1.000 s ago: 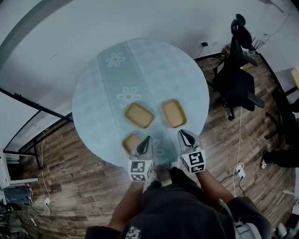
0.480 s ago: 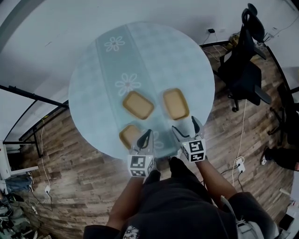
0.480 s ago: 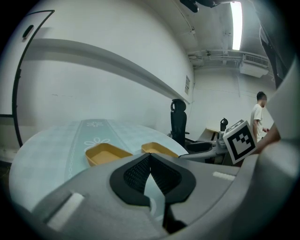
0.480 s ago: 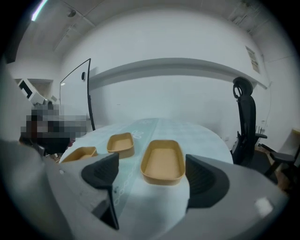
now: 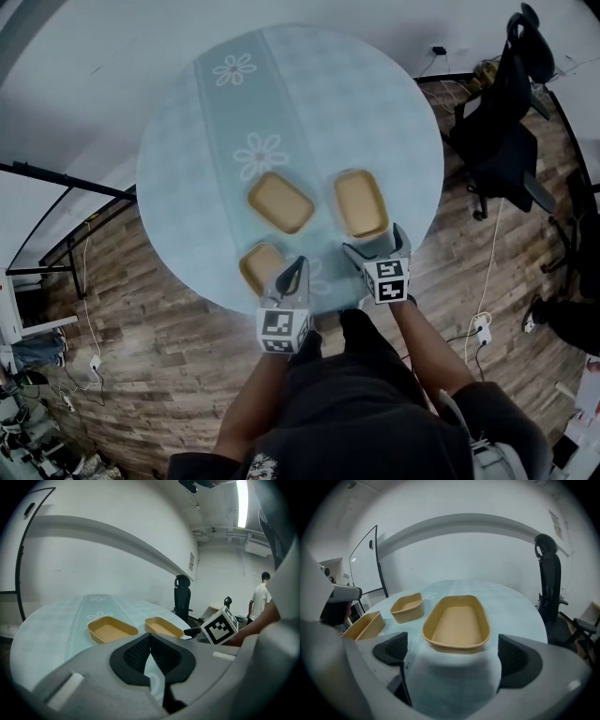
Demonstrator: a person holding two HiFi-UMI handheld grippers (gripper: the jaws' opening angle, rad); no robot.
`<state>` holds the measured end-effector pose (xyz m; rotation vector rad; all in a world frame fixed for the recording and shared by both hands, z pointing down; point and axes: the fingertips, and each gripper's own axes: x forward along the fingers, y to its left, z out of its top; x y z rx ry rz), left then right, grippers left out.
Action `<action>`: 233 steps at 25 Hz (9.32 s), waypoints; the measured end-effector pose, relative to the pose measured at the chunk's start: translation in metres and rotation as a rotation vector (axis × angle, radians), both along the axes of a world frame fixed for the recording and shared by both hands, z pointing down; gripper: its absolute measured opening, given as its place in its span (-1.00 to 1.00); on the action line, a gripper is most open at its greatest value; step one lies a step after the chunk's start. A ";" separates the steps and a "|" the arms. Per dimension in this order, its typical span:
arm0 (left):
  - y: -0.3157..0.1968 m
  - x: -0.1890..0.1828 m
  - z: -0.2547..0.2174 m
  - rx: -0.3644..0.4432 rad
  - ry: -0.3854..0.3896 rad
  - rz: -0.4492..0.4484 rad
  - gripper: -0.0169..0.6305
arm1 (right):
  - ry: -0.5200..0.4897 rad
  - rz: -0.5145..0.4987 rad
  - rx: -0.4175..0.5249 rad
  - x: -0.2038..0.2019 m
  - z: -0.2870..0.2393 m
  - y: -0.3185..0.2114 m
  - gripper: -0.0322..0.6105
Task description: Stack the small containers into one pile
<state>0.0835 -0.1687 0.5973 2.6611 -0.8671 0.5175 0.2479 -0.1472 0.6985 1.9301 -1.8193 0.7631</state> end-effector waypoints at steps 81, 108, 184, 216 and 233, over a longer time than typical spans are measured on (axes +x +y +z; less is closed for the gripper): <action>-0.005 -0.130 -0.003 0.006 -0.020 -0.497 -0.93 | -0.007 -0.594 0.067 -0.155 -0.030 -0.135 0.76; -0.005 -0.128 -0.002 -0.018 -0.036 -0.467 -0.93 | 0.009 -0.584 -0.092 -0.149 -0.006 -0.120 0.93; 0.177 -0.281 0.044 -0.100 0.032 -0.494 -0.93 | 0.030 -0.426 0.019 -0.285 0.006 0.054 0.89; 0.206 -0.318 0.052 -0.111 0.000 -0.558 -0.93 | 0.088 -0.380 0.062 -0.283 0.010 0.036 0.53; 0.189 -0.271 0.037 -0.091 0.014 -0.527 -0.93 | 0.058 -0.437 0.223 -0.260 -0.074 0.033 0.47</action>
